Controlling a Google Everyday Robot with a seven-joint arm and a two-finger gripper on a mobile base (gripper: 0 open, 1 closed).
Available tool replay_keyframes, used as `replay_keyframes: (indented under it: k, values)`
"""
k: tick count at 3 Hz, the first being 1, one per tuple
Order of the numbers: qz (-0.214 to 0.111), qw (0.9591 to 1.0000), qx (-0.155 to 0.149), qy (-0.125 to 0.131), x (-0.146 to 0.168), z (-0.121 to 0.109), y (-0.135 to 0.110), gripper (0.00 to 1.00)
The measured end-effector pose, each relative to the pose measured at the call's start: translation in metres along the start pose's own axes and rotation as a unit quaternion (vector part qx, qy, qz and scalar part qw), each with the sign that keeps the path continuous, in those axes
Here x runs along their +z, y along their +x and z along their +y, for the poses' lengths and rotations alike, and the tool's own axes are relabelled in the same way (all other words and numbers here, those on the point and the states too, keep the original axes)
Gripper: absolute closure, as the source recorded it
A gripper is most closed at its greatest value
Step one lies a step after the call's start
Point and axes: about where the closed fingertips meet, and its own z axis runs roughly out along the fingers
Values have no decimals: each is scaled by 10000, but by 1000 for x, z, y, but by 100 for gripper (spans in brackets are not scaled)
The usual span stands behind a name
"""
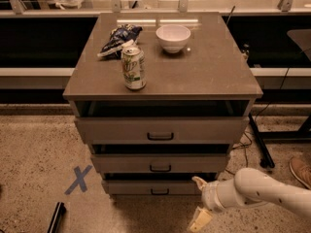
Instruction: Open bottom drawer
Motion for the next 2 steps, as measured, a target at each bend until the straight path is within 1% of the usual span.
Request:
replay_keyframes:
  k: [1, 2]
  values:
    - [636, 9977, 61, 204, 17, -31, 59, 0]
    - [563, 9974, 215, 387, 54, -70, 119, 0]
